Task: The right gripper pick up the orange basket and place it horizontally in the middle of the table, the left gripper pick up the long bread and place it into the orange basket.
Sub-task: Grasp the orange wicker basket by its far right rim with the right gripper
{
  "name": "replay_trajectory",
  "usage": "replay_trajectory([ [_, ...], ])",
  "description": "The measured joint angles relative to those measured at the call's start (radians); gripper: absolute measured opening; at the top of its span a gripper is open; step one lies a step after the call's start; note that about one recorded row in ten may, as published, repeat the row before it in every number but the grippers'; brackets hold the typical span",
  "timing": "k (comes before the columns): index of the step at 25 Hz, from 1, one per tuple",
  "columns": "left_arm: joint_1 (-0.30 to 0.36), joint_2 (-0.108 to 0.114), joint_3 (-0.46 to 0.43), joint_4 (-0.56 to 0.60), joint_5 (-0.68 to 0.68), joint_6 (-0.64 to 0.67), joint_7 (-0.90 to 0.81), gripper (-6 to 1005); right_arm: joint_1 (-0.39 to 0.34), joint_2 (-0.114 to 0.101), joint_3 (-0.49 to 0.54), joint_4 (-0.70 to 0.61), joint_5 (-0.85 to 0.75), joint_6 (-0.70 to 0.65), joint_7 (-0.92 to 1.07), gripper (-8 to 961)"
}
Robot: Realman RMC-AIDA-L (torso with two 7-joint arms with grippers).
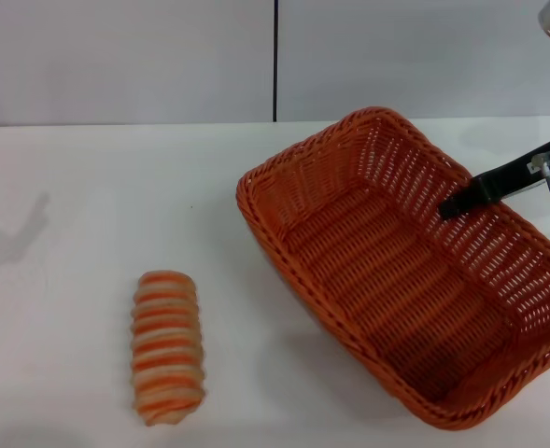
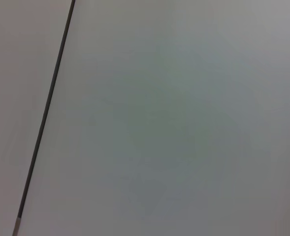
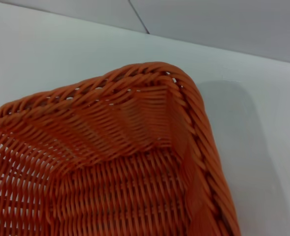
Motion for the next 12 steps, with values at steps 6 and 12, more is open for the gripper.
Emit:
replay_trajectory([
  [6, 0.0, 0.0, 0.0, 0.0, 0.0, -0.002, 0.0, 828, -0.002, 0.004, -0.042, 0.031, -0.001, 0.001, -0.003, 210],
  [12, 0.002, 0.0, 0.0, 0.0, 0.0, -0.008, 0.0, 828, -0.026, 0.008, -0.12, 0.175, -0.049, 0.017, 0.022, 131],
])
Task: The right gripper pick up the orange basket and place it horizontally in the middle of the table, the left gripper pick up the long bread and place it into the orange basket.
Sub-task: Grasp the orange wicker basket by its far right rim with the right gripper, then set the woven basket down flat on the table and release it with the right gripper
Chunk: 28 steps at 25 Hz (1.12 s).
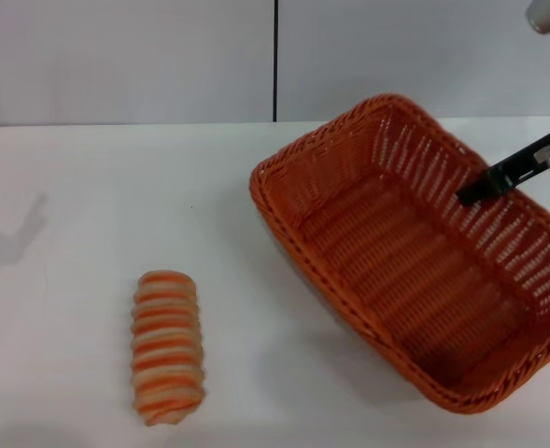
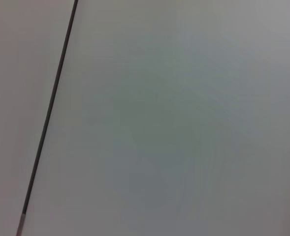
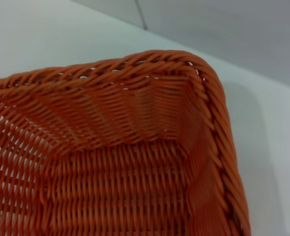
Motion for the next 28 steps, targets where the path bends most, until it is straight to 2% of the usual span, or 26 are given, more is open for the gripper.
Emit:
replay_trajectory([
  [4, 0.006, 0.0, -0.002, 0.0, 0.0, -0.004, 0.0, 828, 0.008, -0.003, -0.005, 0.078, -0.035, 0.027, -0.009, 131],
  [12, 0.016, 0.0, -0.003, 0.0, 0.0, 0.0, -0.002, 828, 0.051, -0.003, -0.008, 0.168, -0.068, 0.129, -0.218, 131],
  [17, 0.026, 0.0, -0.003, 0.0, 0.0, 0.001, -0.003, 828, 0.056, 0.009, -0.021, 0.201, -0.069, 0.121, -0.332, 130],
  [23, 0.035, 0.0, -0.014, -0.001, -0.001, 0.014, -0.008, 828, 0.052, 0.013, -0.118, 0.228, -0.072, 0.052, -0.366, 130],
  [28, 0.046, -0.001, -0.014, -0.007, -0.002, 0.038, -0.002, 827, 0.04, 0.035, -0.114, 0.267, -0.022, 0.028, -0.432, 130],
])
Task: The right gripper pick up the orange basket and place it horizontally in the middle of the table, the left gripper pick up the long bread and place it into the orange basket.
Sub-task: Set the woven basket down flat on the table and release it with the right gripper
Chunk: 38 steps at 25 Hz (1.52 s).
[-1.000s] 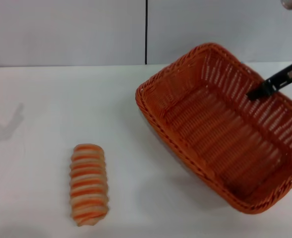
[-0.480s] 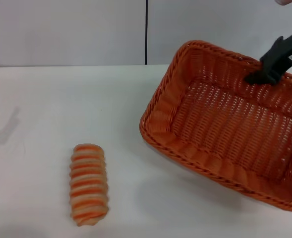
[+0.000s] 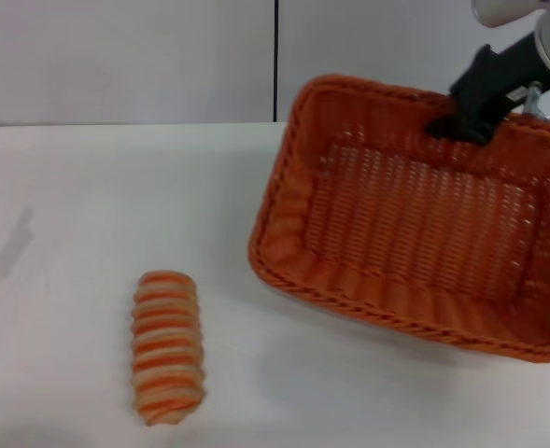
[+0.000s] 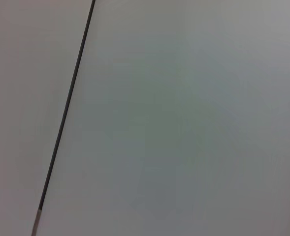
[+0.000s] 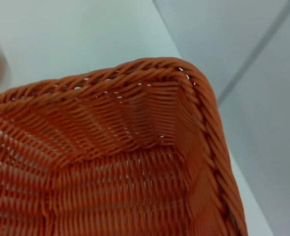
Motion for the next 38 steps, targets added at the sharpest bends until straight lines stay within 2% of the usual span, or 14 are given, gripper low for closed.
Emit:
replay_trajectory([
  [7, 0.02, -0.001, 0.0, -0.002, 0.0, 0.028, 0.0, 827, -0.038, 0.003, -0.005, 0.098, 0.179, 0.036, -0.078, 130],
  [10, 0.038, -0.003, 0.0, -0.003, 0.0, 0.049, -0.001, 827, -0.035, 0.006, -0.011, 0.082, 0.217, 0.056, -0.098, 129],
  [14, 0.05, -0.003, 0.0, -0.004, 0.0, 0.069, -0.004, 827, -0.03, 0.022, -0.014, 0.056, 0.236, 0.085, -0.125, 129],
  [17, 0.056, -0.003, 0.0, -0.004, 0.0, 0.08, -0.006, 827, -0.027, 0.026, -0.014, 0.033, 0.251, 0.104, -0.13, 129],
  [29, 0.052, -0.002, 0.0, -0.004, 0.0, 0.094, -0.007, 827, -0.008, 0.026, -0.051, -0.031, 0.151, 0.207, -0.054, 134],
  [38, 0.045, 0.0, 0.0, -0.002, 0.0, 0.097, -0.007, 827, -0.043, 0.032, -0.064, 0.04, 0.1, 0.157, -0.096, 140],
])
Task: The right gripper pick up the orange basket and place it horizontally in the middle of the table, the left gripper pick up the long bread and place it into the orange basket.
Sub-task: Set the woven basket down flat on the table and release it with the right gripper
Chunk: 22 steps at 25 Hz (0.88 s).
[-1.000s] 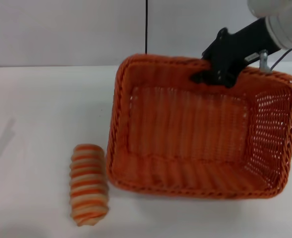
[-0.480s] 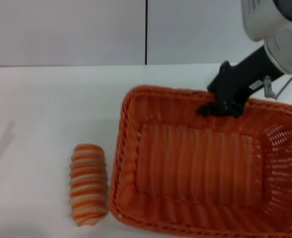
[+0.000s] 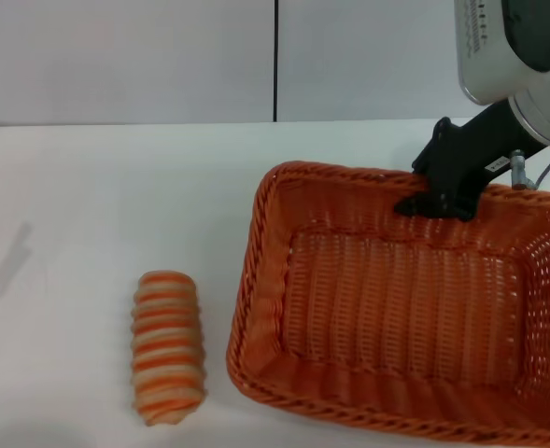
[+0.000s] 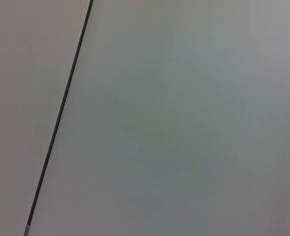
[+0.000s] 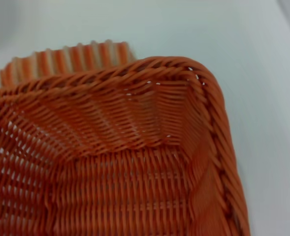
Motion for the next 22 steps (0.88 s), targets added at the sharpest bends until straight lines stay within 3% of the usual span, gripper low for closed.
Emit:
replay_trajectory([
  [16, 0.011, 0.0, -0.013, -0.002, 0.0, 0.005, 0.0, 827, -0.04, 0.04, -0.009, 0.027, -0.02, -0.076, -0.221, 151],
  [22, 0.01, 0.0, -0.013, 0.0, 0.0, 0.007, 0.0, 827, -0.048, 0.044, -0.047, 0.033, -0.032, -0.131, -0.245, 155],
])
